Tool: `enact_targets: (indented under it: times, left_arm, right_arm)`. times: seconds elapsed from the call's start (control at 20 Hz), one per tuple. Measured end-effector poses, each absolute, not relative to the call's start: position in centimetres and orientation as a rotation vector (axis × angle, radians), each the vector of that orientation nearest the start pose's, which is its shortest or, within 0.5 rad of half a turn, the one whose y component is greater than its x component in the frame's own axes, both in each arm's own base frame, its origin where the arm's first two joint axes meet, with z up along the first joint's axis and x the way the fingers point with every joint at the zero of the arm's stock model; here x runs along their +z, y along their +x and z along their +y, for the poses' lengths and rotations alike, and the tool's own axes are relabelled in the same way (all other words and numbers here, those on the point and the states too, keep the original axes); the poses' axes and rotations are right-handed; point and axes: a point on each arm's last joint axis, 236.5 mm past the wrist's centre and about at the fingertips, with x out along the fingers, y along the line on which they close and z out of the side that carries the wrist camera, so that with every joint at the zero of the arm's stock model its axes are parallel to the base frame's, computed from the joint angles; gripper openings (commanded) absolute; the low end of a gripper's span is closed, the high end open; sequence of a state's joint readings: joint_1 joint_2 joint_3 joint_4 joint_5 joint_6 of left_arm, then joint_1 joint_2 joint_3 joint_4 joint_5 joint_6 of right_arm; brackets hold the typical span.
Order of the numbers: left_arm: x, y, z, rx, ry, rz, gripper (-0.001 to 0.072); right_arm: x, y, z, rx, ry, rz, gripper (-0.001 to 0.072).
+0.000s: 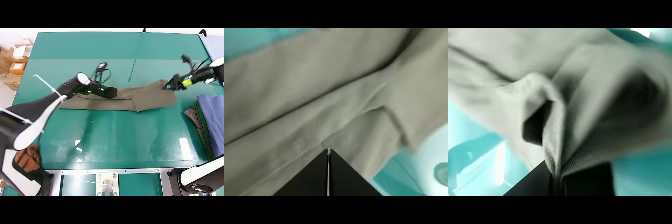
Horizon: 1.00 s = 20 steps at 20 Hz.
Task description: Fold the shirts.
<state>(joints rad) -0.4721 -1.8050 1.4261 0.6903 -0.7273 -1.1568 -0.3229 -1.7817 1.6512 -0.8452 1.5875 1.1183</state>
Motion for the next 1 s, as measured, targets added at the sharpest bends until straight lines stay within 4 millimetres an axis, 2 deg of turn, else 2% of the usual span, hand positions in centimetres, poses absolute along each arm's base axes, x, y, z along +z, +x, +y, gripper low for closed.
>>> enact_targets:
  times: [0.25,0.4,0.55,0.7,0.85,1.0]
  left_arm:
    - [-6.2,43.6,-40.5,-0.816,-0.299,1.083,0.0028]
    - [-7.0,43.7,-42.2,-0.823,-0.315,1.097,0.0029]
    - [-7.6,43.6,-43.3,-0.828,-0.344,1.115,0.0030]
    - [-6.6,43.8,-43.2,-0.852,-0.365,1.135,0.0029]
    - [-2.9,45.0,-41.4,-0.906,-0.391,1.150,0.0029]
    - [2.6,46.7,-37.1,-0.958,-0.408,1.162,0.0028]
  right_arm:
    - [11.8,42.6,5.7,0.730,0.359,1.260,0.0021]
    - [15.9,41.3,8.6,0.780,0.281,1.220,0.0021]
    - [17.4,40.2,11.5,0.832,0.229,1.216,0.0021]
    - [18.0,39.7,13.4,0.869,0.203,1.208,0.0021]
    - [18.3,40.1,14.3,0.857,0.213,1.193,0.0022]
    - [18.7,40.8,15.9,0.848,0.233,1.163,0.0022]
